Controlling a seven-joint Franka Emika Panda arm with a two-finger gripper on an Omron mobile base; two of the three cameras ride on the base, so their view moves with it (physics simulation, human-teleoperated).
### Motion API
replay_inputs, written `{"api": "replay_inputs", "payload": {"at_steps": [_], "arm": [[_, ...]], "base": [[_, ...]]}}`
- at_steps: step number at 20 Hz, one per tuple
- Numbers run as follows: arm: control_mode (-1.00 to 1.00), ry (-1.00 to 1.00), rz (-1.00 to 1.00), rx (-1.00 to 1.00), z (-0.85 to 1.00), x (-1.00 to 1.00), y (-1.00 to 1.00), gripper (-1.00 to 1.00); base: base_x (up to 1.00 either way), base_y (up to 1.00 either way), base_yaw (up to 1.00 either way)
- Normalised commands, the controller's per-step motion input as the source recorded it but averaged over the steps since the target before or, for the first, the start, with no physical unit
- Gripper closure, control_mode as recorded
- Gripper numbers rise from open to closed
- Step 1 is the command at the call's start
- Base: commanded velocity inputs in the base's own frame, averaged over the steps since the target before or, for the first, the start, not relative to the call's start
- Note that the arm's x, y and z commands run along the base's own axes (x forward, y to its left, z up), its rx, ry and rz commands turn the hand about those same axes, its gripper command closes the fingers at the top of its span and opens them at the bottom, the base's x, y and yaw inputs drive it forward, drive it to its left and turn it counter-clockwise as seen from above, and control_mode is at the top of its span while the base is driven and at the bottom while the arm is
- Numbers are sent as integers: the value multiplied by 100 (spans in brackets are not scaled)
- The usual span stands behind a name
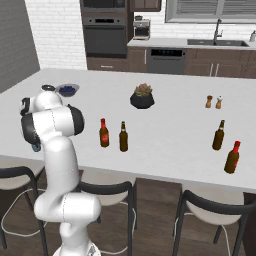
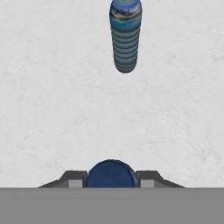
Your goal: Move the plastic bottles in the middle to the plastics group, and the glass bottles in the middle to the glass group.
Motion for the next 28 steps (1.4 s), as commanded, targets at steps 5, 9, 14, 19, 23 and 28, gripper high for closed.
{"api": "replay_inputs", "payload": {"at_steps": [5,9,14,19,23,28], "arm": [[-100,0,0,0,0,0,0,-100],[-100,0,0,0,0,0,0,-100],[-100,0,0,0,11,0,0,-100],[-100,0,0,0,68,-1,0,-100],[-100,2,-1,0,75,-24,-23,-100],[-100,0,-12,0,3,-67,-79,-100]], "base": [[0,0,0],[0,0,0],[0,0,0],[0,0,0],[0,0,0],[0,0,0]]}}
